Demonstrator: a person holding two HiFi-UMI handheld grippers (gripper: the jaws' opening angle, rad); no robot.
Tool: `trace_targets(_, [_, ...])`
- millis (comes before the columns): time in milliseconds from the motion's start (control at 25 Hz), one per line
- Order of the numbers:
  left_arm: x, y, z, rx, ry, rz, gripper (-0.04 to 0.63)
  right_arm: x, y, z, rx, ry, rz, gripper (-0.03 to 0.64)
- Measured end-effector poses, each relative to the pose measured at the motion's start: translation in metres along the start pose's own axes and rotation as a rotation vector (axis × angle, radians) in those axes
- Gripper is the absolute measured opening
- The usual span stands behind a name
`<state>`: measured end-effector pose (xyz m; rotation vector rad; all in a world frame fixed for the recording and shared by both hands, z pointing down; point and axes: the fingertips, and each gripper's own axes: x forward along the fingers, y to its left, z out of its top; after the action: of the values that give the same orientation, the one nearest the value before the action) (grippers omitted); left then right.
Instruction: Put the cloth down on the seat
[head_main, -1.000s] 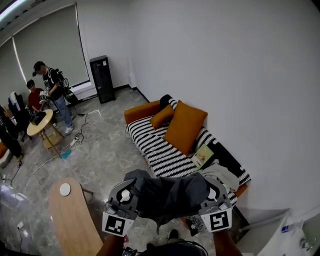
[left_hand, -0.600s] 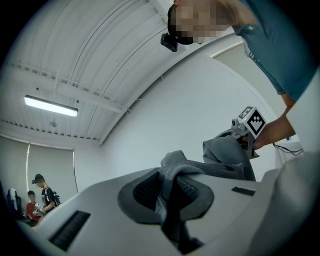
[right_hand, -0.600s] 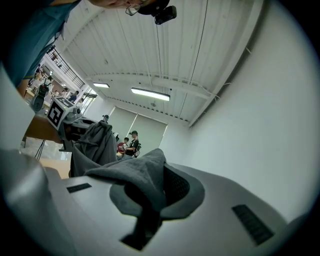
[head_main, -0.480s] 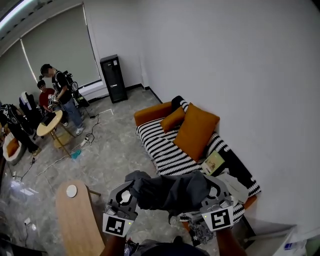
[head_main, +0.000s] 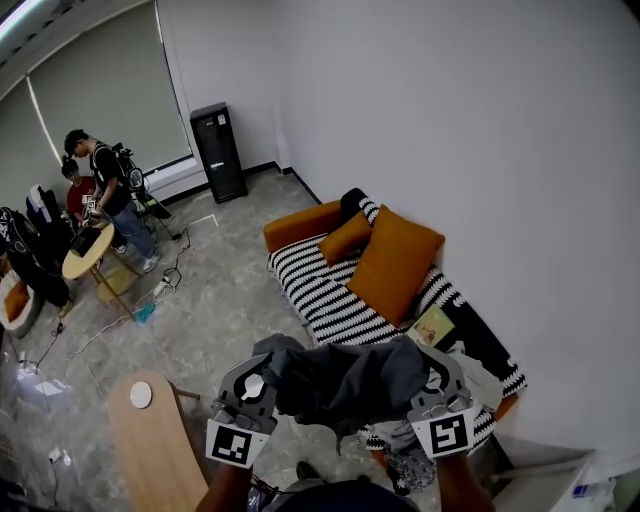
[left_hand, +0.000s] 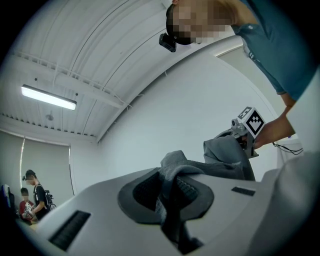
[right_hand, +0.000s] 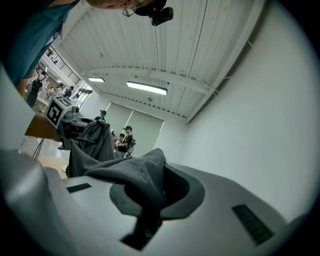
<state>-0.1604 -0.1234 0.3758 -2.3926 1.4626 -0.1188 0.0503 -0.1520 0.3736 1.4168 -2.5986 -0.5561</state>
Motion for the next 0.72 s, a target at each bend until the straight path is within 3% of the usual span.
trace_targets(360, [0.023,0.07,-0.024,-0.007,-0.041,-0.058,0.032,0.059,0.003,0.001,0.014,0.03,-0.095,0.031])
trace_targets(600, [0.052,0.092,-0.04,-0.024,-0.045,-0.074,0.032,0.09,-0.004,-0.011,0.016,0.058,-0.105,0.032])
trace_targets(720, [0.076,0.1,-0.051,0.044,-0.016,-0.098,0.032,0.11,-0.016,-0.023,0.026,0.06,-0.101,0.032])
